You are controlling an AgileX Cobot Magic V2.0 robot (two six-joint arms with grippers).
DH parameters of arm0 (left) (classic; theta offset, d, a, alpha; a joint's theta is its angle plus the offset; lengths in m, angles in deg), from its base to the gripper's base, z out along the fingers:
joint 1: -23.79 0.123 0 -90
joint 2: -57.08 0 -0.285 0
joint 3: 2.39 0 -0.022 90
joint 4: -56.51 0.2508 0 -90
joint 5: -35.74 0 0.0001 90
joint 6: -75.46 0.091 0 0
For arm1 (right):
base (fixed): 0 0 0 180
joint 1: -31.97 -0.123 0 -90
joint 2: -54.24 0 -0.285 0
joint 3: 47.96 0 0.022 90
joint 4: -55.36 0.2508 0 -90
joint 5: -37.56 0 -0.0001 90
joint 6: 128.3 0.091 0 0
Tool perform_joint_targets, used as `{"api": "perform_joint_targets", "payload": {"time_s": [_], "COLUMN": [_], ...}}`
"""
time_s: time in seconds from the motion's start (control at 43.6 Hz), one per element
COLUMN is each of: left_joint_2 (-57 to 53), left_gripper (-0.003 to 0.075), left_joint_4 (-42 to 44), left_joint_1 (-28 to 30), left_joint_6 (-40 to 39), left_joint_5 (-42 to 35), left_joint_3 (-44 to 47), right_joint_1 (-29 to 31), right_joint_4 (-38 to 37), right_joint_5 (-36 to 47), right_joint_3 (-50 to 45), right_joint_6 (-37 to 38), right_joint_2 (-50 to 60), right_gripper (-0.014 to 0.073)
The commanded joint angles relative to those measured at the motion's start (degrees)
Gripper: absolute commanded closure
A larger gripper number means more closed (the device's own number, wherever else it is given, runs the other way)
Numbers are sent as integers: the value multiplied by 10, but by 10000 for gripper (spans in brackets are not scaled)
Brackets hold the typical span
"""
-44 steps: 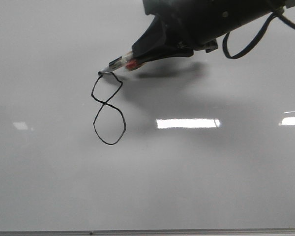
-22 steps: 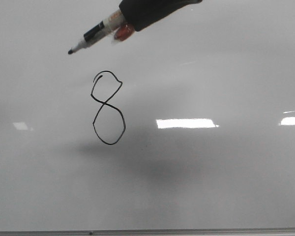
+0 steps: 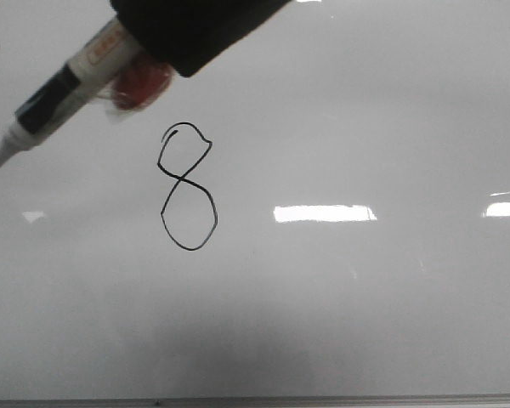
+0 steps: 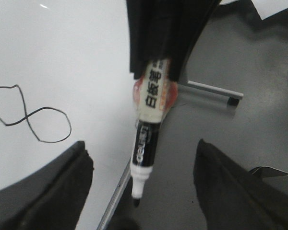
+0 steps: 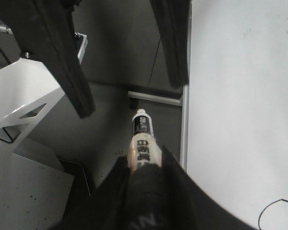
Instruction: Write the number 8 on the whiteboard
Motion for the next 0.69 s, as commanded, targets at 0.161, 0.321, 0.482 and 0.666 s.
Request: {"api": "perform_joint_targets", "payload": {"time_s": [0.161, 0.321, 0.482, 0.666], "left_joint_2": [16, 19, 27, 27], "left_gripper": [435, 504, 544, 643], "left_joint_4": [2, 5, 5, 5], "left_joint_1": [-22, -22, -22, -22], "left_joint_6": [5, 5, 5, 5], "left_joint_5": [-31, -31, -31, -36], "left_joint_3": [-24, -24, -24, -24], "right_joint_1": [-14, -14, -14, -14], "right_joint_4": [47, 67, 69, 73], "right_joint_5": [6, 0, -10, -13], "right_joint_3": [18, 18, 18, 18], "right_joint_6": [-6, -6, -6, -6], "right_joint_2": [19, 19, 19, 19], "right_gripper": [652, 652, 652, 652]}}
